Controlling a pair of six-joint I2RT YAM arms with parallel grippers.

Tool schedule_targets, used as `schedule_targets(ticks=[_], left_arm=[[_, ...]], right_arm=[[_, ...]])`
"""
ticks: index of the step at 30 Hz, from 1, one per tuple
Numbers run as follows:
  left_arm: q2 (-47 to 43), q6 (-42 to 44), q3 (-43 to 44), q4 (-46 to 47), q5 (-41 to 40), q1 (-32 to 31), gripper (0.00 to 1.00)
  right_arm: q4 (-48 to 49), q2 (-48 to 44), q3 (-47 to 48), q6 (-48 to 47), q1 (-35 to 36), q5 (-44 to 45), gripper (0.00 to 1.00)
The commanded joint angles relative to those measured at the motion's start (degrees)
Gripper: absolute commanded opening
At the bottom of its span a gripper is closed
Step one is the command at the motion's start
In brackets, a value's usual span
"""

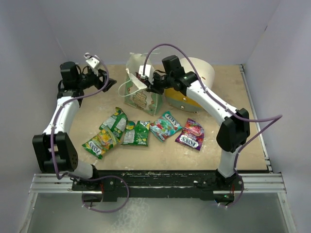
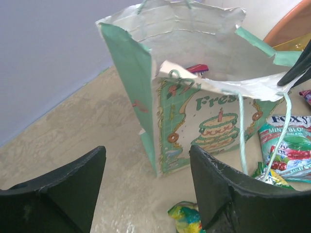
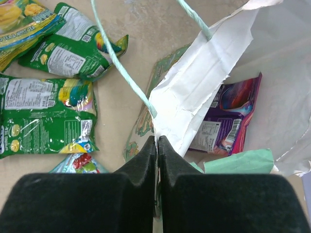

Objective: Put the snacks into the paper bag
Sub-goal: Adjust the paper bag at the center of the board.

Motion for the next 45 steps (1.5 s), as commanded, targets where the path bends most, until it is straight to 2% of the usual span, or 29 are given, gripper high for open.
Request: schedule_targets(ticks=[1, 4, 13, 19, 23, 28, 31, 34, 39, 41, 45], left_arm=[[-3.84, -1.69, 2.39, -5.97, 0.05, 2.54, 0.77], [-3.00, -7.83, 6.54, -6.77, -1.99, 1.98, 0.83], [4.00, -20.07, 20.53, -13.29, -15.45, -6.48, 0.83], [14.09, -21.04, 34.88, -24.76, -23.98, -9.68, 0.83], [17.96, -18.90, 37.69, -28.64, -27.17, -9.82, 0.83], [20.75, -16.91, 39.00, -31.22, -26.92, -9.83, 0.81], [20.89, -17.18, 38.38, -30.54, -25.09, -9.83, 0.70], [19.95, -17.76, 36.77, -29.05, -23.56, -9.83, 0.52], [17.48, -19.31, 32.66, -26.19, -21.13, -9.83, 0.17], [16.60, -19.74, 31.56, -25.74, -20.19, -9.83, 0.11], [14.25, -21.30, 28.46, -23.64, -19.68, -9.83, 0.10]], right_arm=[[0.91, -3.91, -3.36, 1.52, 0.68, -0.56, 0.06], [1.70, -5.02, -5.13, 2.07, 0.89, -0.72, 0.06], [4.53, -7.13, -9.13, 4.18, 2.84, -1.00, 0.06], [5.03, -6.93, -9.11, 5.34, 4.46, -0.62, 0.06], [5.22, -7.13, -9.52, 5.85, 5.33, -0.40, 0.06], [5.38, -7.13, -9.55, 6.50, 6.07, 0.00, 0.06], [5.20, -7.28, -9.44, 6.91, 6.14, -0.02, 0.10], [4.06, -7.54, -8.48, 6.79, 6.08, 0.40, 0.17], [-0.43, -7.76, -3.21, 8.26, 5.93, -0.42, 0.34], [-1.72, -7.98, -0.44, 8.57, 5.79, 0.56, 0.42], [-3.39, -8.07, 5.52, 11.26, 4.62, 1.22, 0.61]])
